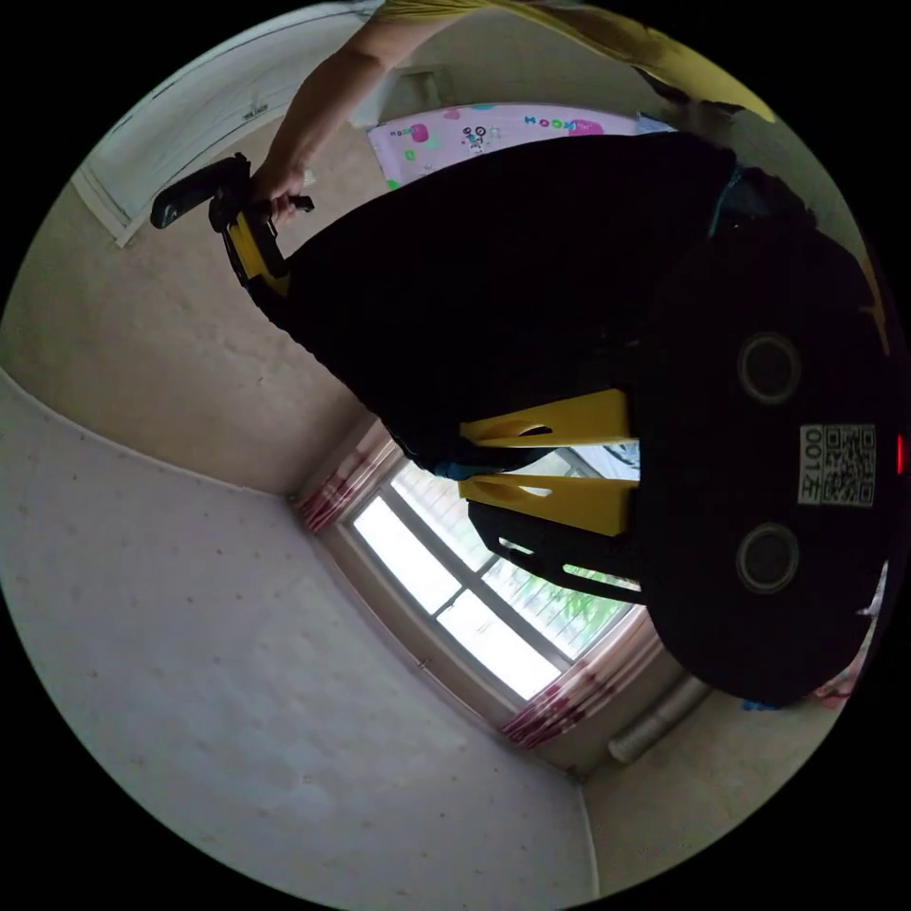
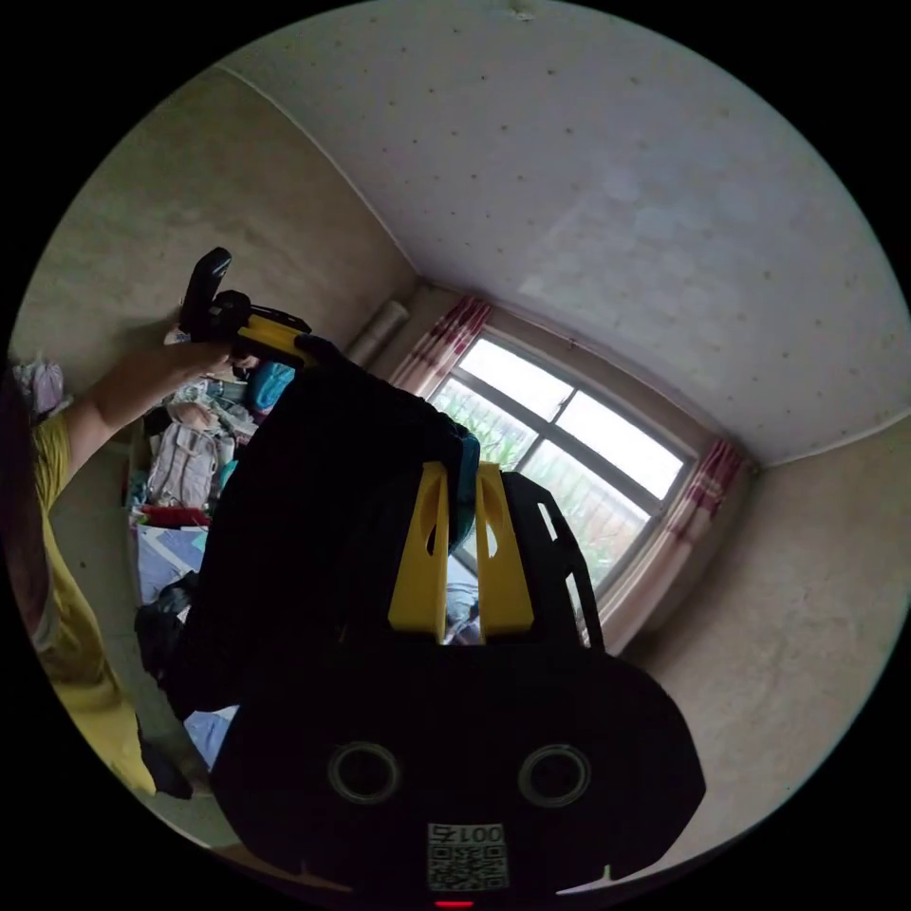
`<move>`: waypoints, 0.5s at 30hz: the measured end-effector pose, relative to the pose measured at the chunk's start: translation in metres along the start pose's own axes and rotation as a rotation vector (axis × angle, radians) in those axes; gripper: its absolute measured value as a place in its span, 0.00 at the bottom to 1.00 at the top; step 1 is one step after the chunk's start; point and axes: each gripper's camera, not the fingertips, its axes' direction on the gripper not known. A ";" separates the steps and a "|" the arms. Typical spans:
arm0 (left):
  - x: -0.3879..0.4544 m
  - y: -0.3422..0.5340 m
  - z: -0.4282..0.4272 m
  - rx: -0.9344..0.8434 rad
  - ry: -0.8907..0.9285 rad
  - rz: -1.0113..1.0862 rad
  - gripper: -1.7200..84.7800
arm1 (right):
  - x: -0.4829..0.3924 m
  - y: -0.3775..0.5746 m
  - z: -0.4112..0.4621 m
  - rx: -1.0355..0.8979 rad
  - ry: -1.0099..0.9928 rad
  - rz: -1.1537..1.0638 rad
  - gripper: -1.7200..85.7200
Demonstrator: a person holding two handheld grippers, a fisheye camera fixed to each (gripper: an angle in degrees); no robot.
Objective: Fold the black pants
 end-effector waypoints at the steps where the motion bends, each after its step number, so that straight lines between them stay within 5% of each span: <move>1: 0.005 -0.006 -0.016 0.010 -0.005 0.004 0.02 | -0.001 -0.005 -0.010 -0.002 0.016 -0.002 0.07; 15: 0.096 -0.091 -0.079 0.093 0.000 0.030 0.02 | 0.050 -0.014 -0.184 -0.103 0.202 -0.002 0.07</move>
